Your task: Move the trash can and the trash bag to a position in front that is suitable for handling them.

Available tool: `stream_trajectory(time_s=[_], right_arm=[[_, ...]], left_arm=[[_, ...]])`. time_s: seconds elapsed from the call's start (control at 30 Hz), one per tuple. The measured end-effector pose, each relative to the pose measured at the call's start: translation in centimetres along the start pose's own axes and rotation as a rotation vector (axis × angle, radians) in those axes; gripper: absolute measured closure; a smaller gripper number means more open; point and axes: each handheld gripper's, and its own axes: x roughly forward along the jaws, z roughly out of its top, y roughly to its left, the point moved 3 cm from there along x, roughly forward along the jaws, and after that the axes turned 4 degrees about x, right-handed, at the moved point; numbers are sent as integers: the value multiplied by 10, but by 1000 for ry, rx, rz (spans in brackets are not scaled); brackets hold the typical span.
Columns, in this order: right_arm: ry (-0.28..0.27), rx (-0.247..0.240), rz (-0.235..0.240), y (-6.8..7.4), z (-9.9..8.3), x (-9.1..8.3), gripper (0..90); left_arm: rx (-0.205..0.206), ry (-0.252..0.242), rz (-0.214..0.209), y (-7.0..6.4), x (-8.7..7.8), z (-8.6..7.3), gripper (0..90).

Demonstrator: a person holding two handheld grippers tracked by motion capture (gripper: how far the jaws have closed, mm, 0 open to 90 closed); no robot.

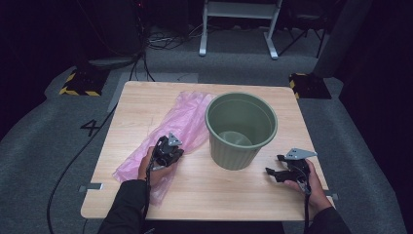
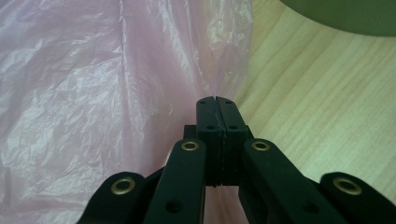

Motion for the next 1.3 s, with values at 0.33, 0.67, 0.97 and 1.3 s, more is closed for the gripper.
stream_trajectory(time_s=[0.33,0.67,0.97,1.3], right_arm=[[1,4,3,0,0,0,217],[1,4,5,0,0,0,220],[1,4,5,0,0,0,220],[-1,3,9,0,0,0,222]], left_arm=[[2,-18,17,2,8,8,896],[2,-45,-26,-7,-18,15,276],[14,-81,14,-1,-71,-2,164],[-34,-32,142,28,-110,-54,169]])
